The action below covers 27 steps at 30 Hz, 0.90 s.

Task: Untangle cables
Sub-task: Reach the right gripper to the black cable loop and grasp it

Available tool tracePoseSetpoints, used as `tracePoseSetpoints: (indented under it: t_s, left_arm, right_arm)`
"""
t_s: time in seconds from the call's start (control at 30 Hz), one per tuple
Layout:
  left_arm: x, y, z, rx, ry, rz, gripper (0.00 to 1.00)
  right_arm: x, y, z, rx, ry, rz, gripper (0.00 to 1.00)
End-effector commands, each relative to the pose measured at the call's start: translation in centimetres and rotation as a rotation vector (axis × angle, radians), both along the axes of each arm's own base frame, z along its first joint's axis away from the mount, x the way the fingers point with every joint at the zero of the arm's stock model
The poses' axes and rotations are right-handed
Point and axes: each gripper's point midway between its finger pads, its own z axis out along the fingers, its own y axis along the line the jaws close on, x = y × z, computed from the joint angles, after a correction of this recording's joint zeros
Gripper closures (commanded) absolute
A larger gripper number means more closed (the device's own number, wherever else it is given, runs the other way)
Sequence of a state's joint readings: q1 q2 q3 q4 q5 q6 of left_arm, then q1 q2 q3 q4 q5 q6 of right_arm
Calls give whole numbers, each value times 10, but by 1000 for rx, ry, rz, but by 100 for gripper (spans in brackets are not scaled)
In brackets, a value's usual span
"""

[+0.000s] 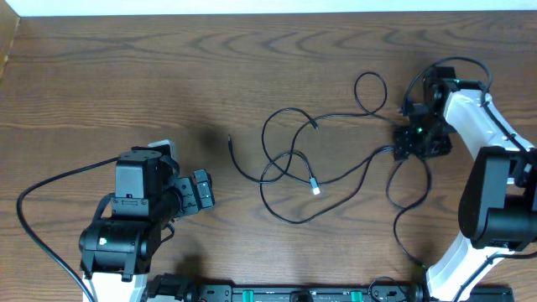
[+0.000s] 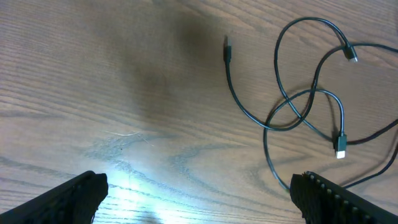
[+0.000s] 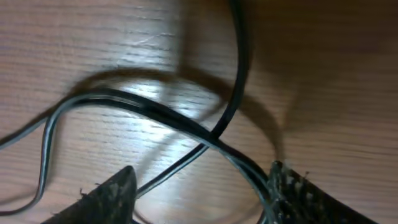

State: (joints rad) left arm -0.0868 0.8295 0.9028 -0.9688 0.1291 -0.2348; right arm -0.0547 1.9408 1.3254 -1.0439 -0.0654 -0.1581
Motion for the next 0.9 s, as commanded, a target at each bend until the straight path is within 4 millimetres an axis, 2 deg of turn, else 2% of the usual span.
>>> tracePoseSetpoints:
  t_s: [0.0,0.07,0.1,0.13,0.2,0.23,0.27,0.4,0.5,0.6,0.63,0.67,0.77,0.87]
  left_arm:
    - [2,0,6,4,-17,-8,0]
    - [2,0,6,4,-17,-8,0]
    - [2,0,6,4,-17,-8,0]
    - [2,0,6,4,-17,-8,1]
    - [2,0,6,4,-17,-8,0]
    - [2,0,6,4,-17,-8,0]
    - [2,0,6,4,-17,-8,0]
    - [1,0,6,4,-16,-8,0]
    - [2,0,6,4,-17,-8,0]
    - [2,0,6,4,-17,-8,0]
    - [2,0,6,4,-17,-8,0]
    - [2,0,6,4,-17,-8,0]
    - [2,0,6,4,-17,-8,0]
    - [2,0,6,5,-17,-10,0]
  right_arm:
    - [-1,16,-3,70,-1,-12,48]
    - [0,20,-3,88,-6,-10,60]
    - [2,24,-2,107,-12,-13,82]
    - [3,27,-2,125,-16,-23,99]
    - [8,51,6,268,-33,-38,99]
    - [15,71,18,396,-53,-44,99]
    - [19,79,26,455,-65,-46,99]
    - [49,120,86,764,-153,-55,99]
    - [62,124,118,810,-188,-51,99]
    - [63,115,117,714,-185,-50,99]
    - [60,107,109,638,-170,-51,87]
    - [56,99,100,557,-153,-52,68]
    - [34,65,66,234,-73,5,40]
    - [10,56,47,85,-3,162,29]
